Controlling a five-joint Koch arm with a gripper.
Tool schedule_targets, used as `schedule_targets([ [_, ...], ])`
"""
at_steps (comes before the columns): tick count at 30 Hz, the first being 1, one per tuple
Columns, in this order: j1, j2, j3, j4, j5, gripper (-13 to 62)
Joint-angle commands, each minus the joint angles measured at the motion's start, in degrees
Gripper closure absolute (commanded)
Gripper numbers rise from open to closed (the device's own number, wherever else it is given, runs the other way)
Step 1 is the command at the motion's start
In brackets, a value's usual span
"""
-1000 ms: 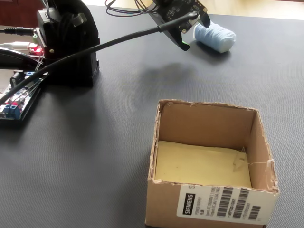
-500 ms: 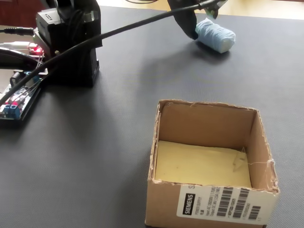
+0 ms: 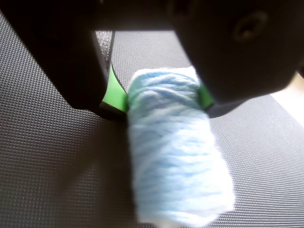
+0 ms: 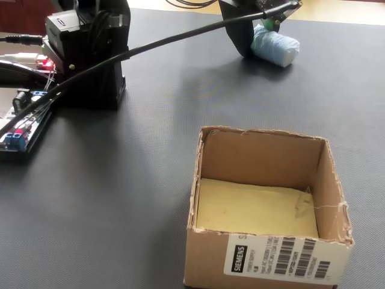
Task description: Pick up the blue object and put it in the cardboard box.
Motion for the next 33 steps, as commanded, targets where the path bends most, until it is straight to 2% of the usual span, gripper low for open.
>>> schedule_targets([
  [1, 0.3, 0.1, -2.4, 0.3, 1.1, 38.7],
  [4, 0.8, 0.9, -2.1, -2.3, -0.5, 52.4],
  [5, 1.1, 1.2, -2.0, -3.4, -0.6, 54.3],
  [8, 1.3, 1.9, -2.0, -4.9, -0.6, 54.3],
  [15, 6.5, 11.2, 2.5, -16.3, -3.0, 54.3],
  [19, 14.1, 17.3, 9.9, -28.4, -5.1, 54.3],
  [26, 26.7, 27.3, 19.8, -36.5, -8.6, 54.3],
  [27, 31.6, 30.5, 21.9, -39.5, -10.1, 54.3],
  [33, 46.1, 37.8, 22.6, -42.5, -14.7, 54.3],
])
